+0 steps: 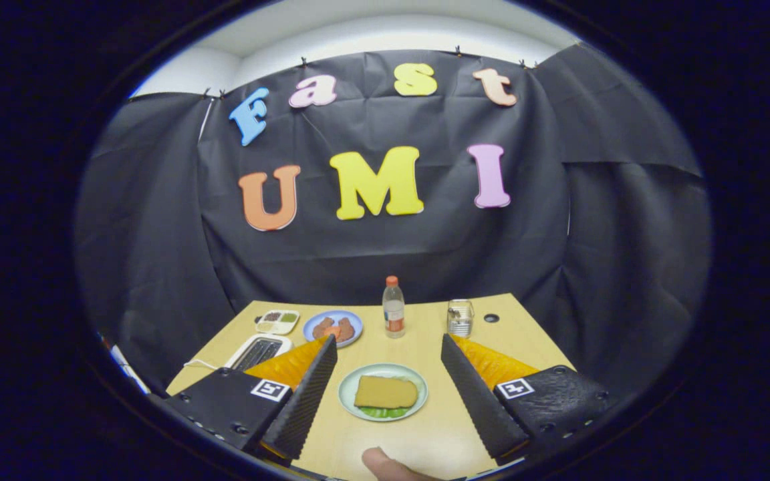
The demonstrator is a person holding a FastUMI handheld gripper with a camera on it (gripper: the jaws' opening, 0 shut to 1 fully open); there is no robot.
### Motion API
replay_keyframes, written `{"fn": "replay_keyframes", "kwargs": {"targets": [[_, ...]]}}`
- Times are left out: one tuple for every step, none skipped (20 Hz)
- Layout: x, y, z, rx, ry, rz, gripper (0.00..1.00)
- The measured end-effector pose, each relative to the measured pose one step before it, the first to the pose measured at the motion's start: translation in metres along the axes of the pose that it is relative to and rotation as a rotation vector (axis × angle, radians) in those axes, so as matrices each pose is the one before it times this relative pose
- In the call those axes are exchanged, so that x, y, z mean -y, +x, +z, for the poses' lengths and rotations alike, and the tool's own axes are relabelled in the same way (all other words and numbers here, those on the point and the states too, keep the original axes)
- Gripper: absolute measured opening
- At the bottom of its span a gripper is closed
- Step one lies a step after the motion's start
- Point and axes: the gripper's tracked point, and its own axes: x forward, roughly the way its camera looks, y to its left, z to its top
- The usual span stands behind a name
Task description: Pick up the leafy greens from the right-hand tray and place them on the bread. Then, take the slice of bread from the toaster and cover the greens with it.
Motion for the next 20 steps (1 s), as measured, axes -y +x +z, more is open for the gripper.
{"fn": "replay_keyframes", "kwargs": {"targets": [[-0.00252, -0.01308, 0.01029, 0.03093, -0.00545, -0.00246, 0.96], [-0.00048, -0.01247, 0.00981, 0.02825, -0.00886, -0.00848, 0.96], [-0.00157, -0.01163, 0.00993, 0.02740, -0.01107, -0.00410, 0.96], [-0.00366, -0.00853, 0.00765, 0.02542, -0.01358, 0.00060, 0.96], [-0.00250, -0.00846, 0.00824, 0.02466, -0.01633, -0.00109, 0.96], [-0.00327, -0.00725, 0.00614, 0.02131, -0.02193, 0.00565, 0.96], [-0.00367, -0.00559, 0.00504, 0.01142, -0.01921, 0.00387, 0.96], [-0.00227, -0.00529, 0.00382, 0.00403, -0.00668, -0.00452, 0.96], [-0.00220, 0.00084, -0.00218, -0.00656, 0.00709, 0.00024, 0.96], [-0.00537, -0.00183, 0.00123, -0.00491, 0.01143, 0.00961, 0.96], [-0.00552, -0.00020, 0.00298, 0.00154, 0.00908, 0.01063, 0.96], [-0.00349, 0.00115, 0.00376, 0.00333, -0.00071, 0.00591, 0.96], [0.00005, 0.00224, 0.00120, 0.00096, -0.00877, -0.00167, 0.96], [-0.00023, 0.00150, 0.00241, 0.00664, -0.00516, -0.00344, 0.96], [-0.00411, 0.00170, 0.00185, 0.00480, -0.00325, 0.00654, 0.96], [-0.00380, -0.00030, 0.00117, -0.00111, -0.00449, 0.00285, 0.96], [-0.00068, -0.00052, 0.00062, 0.00244, -0.00039, 0.00222, 0.96], [-0.00350, 0.00010, 0.00160, 0.00119, -0.00259, 0.01222, 0.96], [-0.00201, 0.00023, -0.00015, 0.00064, -0.00963, 0.00517, 0.96], [0.00133, 0.00001, 0.00043, 0.00444, -0.00795, -0.00193, 0.96]]}}
